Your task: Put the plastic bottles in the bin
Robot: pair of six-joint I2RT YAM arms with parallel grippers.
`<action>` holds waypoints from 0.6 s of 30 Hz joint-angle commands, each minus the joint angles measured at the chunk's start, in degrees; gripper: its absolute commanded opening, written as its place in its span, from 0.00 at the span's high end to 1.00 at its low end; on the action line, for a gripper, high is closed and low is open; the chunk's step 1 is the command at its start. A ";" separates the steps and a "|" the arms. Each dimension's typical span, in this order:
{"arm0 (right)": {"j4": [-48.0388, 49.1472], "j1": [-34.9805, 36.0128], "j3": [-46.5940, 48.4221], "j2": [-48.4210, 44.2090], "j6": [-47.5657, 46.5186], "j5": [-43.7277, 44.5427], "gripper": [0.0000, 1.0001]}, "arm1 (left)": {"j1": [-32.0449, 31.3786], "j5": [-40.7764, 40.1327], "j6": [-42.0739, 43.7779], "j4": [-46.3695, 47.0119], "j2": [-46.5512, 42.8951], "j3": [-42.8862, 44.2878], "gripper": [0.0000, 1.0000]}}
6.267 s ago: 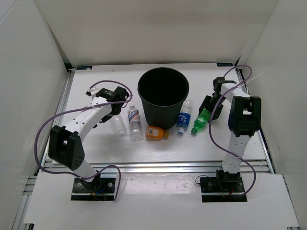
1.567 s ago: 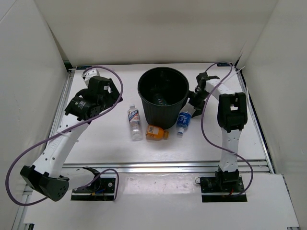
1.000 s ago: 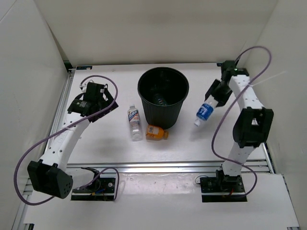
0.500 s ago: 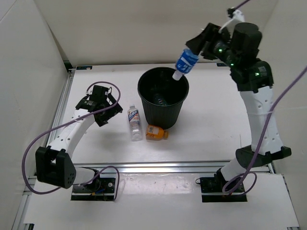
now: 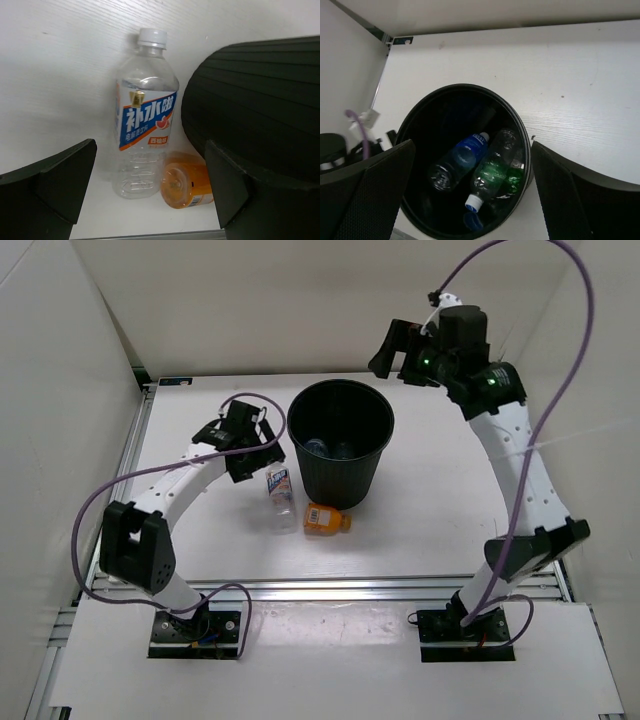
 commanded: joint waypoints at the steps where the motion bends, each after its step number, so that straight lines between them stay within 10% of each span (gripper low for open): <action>1: 1.99 -0.11 -1.89 -6.76 -1.67 1.47 0.00 | -2.12 0.62 2.86 2.23 1.90 1.74 0.00; 18: 0.41 -0.11 -12.71 -17.48 -5.01 9.20 0.00 | -7.04 4.04 5.84 5.40 10.08 -7.14 0.09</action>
